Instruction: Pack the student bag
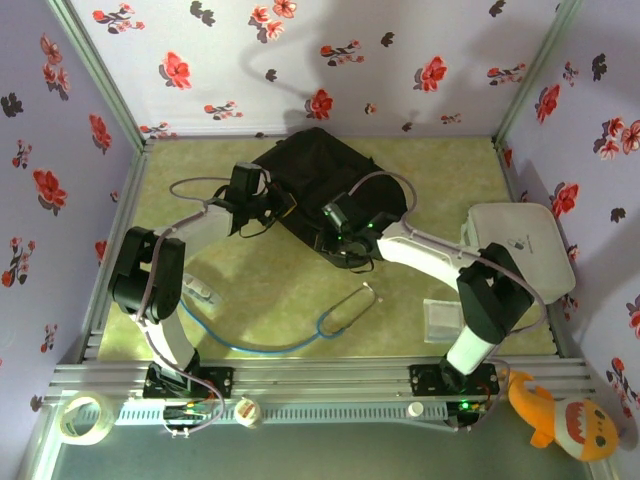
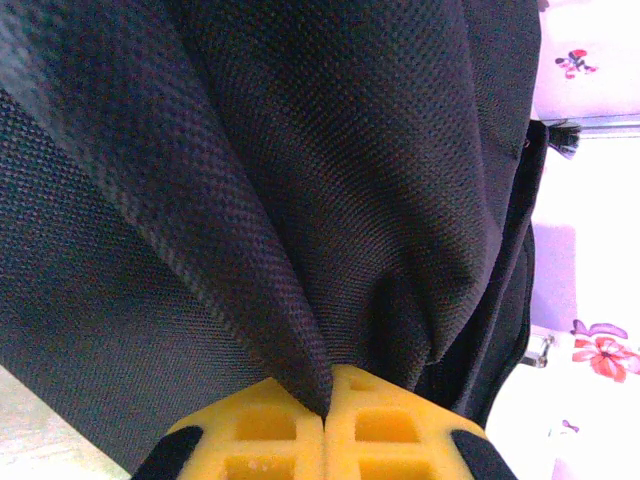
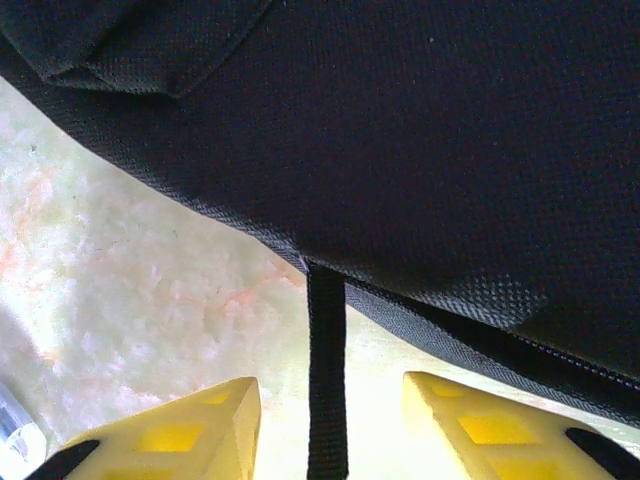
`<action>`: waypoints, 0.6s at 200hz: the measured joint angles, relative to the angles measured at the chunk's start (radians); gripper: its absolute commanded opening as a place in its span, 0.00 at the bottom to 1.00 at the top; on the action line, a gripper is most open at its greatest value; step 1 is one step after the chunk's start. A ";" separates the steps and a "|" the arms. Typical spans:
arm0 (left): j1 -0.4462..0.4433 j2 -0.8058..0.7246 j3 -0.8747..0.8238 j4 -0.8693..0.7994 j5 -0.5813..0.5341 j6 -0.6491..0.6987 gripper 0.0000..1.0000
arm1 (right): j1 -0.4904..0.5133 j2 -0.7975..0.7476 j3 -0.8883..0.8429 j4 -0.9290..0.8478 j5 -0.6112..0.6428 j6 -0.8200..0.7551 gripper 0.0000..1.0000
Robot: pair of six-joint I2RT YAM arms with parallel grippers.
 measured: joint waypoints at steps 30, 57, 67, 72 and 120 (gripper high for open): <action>-0.001 0.000 0.000 0.000 0.000 0.000 0.00 | -0.002 0.024 0.020 0.004 0.005 -0.008 0.31; -0.001 0.000 0.000 0.000 0.000 0.000 0.00 | -0.005 0.037 0.020 0.004 0.009 -0.005 0.26; -0.001 0.000 0.000 0.000 0.000 0.000 0.00 | -0.005 0.037 0.020 0.005 0.011 -0.005 0.24; -0.001 0.000 0.000 0.000 0.000 0.000 0.00 | -0.005 0.037 0.020 0.005 0.013 -0.004 0.24; -0.002 0.000 0.000 0.000 0.000 0.000 0.00 | -0.008 0.036 0.019 0.008 0.019 -0.004 0.15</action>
